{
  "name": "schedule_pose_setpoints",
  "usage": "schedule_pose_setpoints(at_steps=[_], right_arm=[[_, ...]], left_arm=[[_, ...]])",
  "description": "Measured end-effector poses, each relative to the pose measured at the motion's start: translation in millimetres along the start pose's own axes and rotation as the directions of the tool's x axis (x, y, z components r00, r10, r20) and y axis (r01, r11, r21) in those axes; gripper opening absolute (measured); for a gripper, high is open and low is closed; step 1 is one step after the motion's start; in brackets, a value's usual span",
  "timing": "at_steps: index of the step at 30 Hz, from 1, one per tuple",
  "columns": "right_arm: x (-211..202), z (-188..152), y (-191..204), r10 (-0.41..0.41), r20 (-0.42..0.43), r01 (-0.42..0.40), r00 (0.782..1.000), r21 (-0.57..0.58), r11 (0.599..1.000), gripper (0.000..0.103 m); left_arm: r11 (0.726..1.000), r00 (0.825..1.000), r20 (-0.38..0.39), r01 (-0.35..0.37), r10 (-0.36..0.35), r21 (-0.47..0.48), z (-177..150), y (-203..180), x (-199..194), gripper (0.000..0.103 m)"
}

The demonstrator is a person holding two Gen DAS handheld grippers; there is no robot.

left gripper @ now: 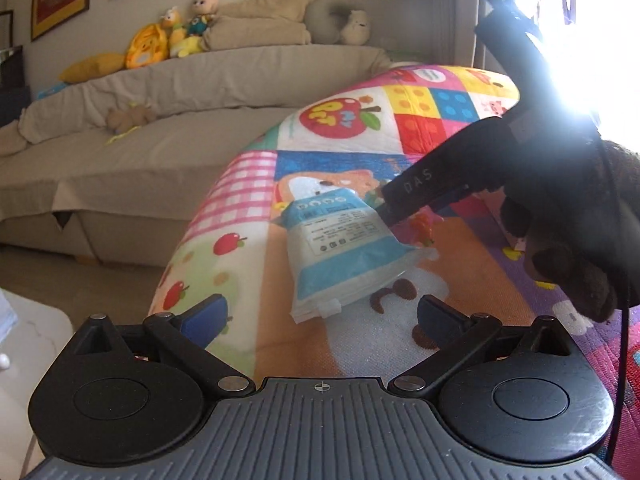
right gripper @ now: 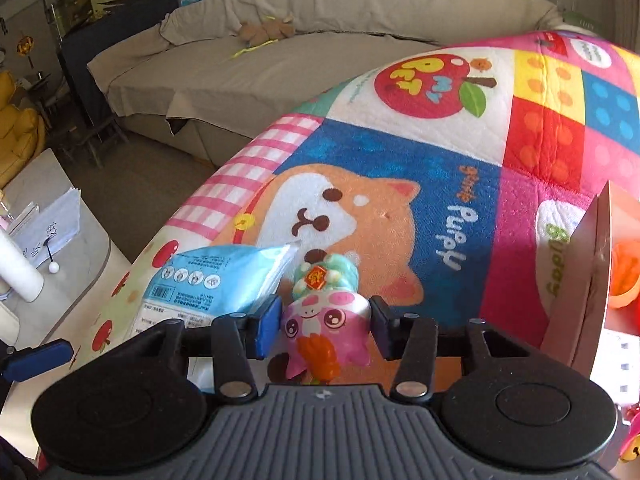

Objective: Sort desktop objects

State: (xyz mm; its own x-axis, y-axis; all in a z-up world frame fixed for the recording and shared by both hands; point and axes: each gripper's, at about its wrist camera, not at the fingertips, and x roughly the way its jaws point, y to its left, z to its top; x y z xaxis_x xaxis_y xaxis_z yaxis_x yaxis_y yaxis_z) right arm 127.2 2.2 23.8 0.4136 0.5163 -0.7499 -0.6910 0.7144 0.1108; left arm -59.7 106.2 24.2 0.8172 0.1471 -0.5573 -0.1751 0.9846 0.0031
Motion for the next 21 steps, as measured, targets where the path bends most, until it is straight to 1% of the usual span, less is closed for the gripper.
schedule_pose_setpoints(at_steps=[2,3,6,7,9,11,14,17,20,21], right_arm=[[-15.1,-12.5,2.5,-0.037,0.01,0.037,0.999,-0.022,0.999,0.046],[-23.3,-19.8,2.6,-0.035,0.013,0.036,0.999,-0.026,0.999,0.045],[-59.4,-53.2,1.9,0.02,0.01,-0.02,1.0,-0.052,0.998,0.045],[-73.8,-66.4,1.1,0.029,0.013,-0.028,0.999,-0.066,0.997,0.045],[-98.4,-89.5,-4.7,0.019,0.026,-0.017,0.999,-0.072,0.997,0.045],[-114.8,-108.6,-16.7,-0.021,0.037,0.022,0.999,-0.032,0.999,0.045],[-133.1,-137.2,-43.6,-0.134,0.042,0.13,0.99,0.071,0.989,0.045],[-153.0,-161.2,-67.2,-0.222,0.074,0.207,0.972,0.175,0.963,0.046],[-165.3,-176.8,-78.3,-0.306,0.095,0.278,0.947,0.23,0.933,0.047],[-168.2,-182.6,-83.4,-0.32,0.099,0.289,0.942,0.243,0.926,0.051]], left_arm=[[1.0,1.0,-0.002,-0.003,0.002,-0.003,2.3,-0.5,0.6,0.103],[1.0,1.0,0.002,-0.005,0.005,-0.007,3.5,-0.1,0.1,0.103],[0.999,1.0,0.004,-0.004,0.004,-0.035,7.3,3.2,1.4,0.103],[0.999,1.0,-0.001,-0.003,0.003,-0.043,8.5,4.0,3.4,0.103],[0.999,1.0,-0.009,0.004,-0.004,-0.048,11.2,2.6,9.5,0.103],[0.999,1.0,-0.018,0.012,-0.013,-0.045,14.9,-1.3,18.2,0.103],[0.999,1.0,-0.027,0.012,-0.013,-0.037,22.7,-10.6,32.9,0.103],[0.999,0.999,-0.046,-0.013,0.011,-0.034,31.5,-20.0,52.0,0.103],[0.998,0.996,-0.07,-0.053,0.052,-0.023,40.2,-28.9,71.6,0.103],[0.998,0.995,-0.076,-0.066,0.064,-0.017,42.1,-31.5,76.5,0.103]])
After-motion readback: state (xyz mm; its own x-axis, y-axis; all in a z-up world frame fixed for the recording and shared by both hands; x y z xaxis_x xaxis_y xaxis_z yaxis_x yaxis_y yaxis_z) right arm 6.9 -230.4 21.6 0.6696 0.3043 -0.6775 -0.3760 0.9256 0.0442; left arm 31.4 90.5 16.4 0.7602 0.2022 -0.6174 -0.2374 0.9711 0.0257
